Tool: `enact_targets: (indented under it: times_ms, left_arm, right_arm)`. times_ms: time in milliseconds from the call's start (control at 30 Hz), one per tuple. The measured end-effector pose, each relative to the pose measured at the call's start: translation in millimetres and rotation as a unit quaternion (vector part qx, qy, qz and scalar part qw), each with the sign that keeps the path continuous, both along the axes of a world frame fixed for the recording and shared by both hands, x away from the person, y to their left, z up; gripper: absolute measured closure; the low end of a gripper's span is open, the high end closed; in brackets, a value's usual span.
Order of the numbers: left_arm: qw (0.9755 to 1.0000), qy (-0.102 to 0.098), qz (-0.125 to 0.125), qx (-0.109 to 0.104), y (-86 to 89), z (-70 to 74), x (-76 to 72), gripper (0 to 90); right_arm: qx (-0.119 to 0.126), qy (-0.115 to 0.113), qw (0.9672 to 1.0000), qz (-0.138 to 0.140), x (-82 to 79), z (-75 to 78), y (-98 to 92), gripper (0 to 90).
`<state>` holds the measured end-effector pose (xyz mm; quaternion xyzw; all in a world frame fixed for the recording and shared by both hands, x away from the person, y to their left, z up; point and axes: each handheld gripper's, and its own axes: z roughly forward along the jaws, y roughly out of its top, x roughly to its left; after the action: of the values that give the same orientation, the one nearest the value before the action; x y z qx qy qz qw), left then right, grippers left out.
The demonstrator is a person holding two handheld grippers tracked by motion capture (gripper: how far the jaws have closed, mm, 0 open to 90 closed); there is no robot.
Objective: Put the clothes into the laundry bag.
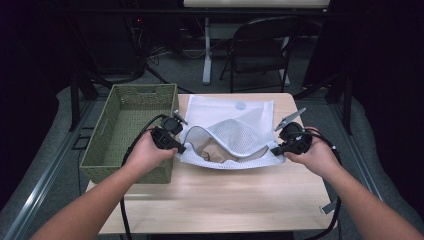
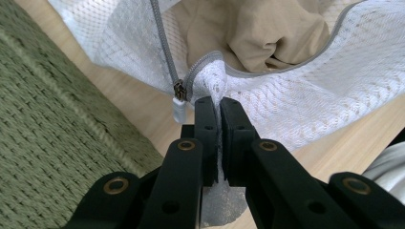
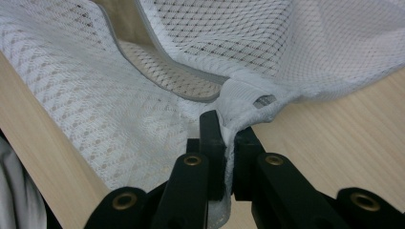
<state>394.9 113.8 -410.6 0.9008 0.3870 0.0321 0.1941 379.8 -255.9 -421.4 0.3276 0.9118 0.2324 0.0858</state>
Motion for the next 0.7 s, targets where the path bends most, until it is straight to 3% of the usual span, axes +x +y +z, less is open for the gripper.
enact_targets:
  times_ms: [700]
  left_arm:
    - [0.9997,-0.022,0.009,-0.010,10.2,24.2,2.4,87.2]
  right_arm:
    - [0.007,-0.032,0.9994,-0.012,3.6,22.2,-6.3,86.2]
